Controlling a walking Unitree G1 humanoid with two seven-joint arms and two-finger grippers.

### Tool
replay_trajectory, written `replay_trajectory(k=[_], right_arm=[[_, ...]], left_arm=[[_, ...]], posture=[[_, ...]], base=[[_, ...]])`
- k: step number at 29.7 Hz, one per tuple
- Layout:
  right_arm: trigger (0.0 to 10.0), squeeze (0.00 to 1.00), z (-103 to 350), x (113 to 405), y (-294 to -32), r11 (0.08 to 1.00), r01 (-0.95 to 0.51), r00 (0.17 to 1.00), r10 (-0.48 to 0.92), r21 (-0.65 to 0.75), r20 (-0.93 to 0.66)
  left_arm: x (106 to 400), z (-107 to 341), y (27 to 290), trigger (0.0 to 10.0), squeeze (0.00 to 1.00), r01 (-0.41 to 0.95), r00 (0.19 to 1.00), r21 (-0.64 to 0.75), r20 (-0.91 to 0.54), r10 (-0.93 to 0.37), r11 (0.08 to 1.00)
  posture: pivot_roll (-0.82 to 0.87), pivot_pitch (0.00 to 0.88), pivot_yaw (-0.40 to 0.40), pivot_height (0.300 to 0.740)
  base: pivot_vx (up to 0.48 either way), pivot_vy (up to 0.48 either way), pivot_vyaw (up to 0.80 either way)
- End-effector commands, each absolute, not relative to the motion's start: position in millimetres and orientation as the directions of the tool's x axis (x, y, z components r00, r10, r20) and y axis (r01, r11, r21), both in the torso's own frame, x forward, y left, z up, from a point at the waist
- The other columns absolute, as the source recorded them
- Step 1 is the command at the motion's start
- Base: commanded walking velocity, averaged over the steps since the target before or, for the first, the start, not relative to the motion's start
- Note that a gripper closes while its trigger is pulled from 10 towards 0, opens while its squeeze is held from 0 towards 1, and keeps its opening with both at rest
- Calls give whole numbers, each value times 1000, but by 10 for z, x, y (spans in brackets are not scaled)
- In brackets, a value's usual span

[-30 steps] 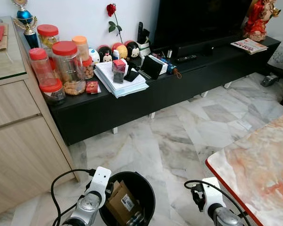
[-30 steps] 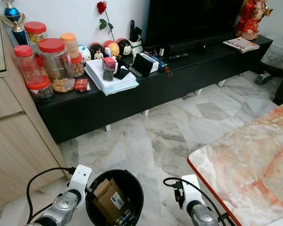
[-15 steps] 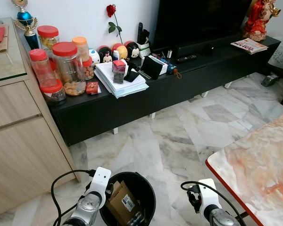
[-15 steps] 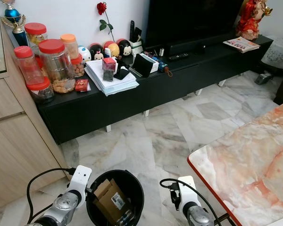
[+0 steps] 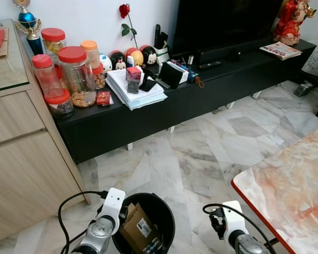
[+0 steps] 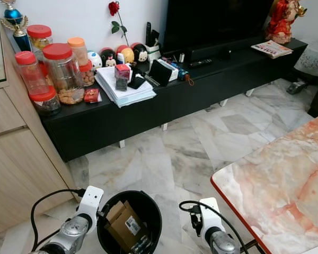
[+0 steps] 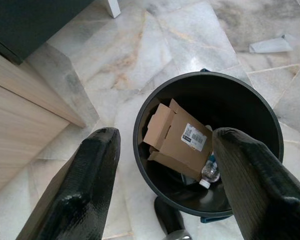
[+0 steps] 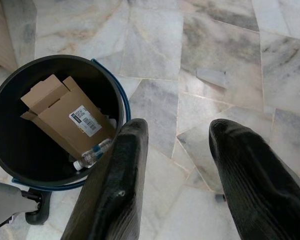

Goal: Picking trash to rubbish bin

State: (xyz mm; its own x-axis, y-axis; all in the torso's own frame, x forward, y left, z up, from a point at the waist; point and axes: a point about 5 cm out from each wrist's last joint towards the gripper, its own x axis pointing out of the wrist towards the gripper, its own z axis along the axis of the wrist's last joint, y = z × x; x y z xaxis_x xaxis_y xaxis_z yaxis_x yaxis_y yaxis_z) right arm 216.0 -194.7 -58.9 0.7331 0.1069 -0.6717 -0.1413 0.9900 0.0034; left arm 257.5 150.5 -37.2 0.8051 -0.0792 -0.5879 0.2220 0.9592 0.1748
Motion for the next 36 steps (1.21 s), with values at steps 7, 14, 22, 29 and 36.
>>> replay_trajectory(k=[7,14,22,29,36], right_arm=[[10000,0,-593,2157,-1955,991,-131,730,105,12,-675],[10000,0,-593,2158,-1954,991,-133,730,106,12,-675],[10000,0,-592,2157,-1958,991,-134,730,107,11,-675],[10000,0,-590,2158,-1964,991,-133,731,106,12,-674],[10000,0,-585,2162,-1977,991,-132,733,103,8,-673]], left_arm=[[2546,-395,1484,10000,0,225,797,157,-597,-89,962],[2546,-395,1476,10000,0,229,797,157,-596,-93,961],[2546,-395,1471,10000,0,228,798,155,-596,-93,961],[2553,-390,1462,10000,0,228,799,154,-593,-94,961],[2563,-381,1447,10000,0,230,802,152,-589,-99,961]], posture=[[40,57,-85,740],[41,55,-87,740],[41,56,-88,740],[38,56,-88,740],[36,55,-90,740]], base=[[-124,0,0],[-293,0,0],[-297,0,0],[-293,0,0],[-285,0,0]])
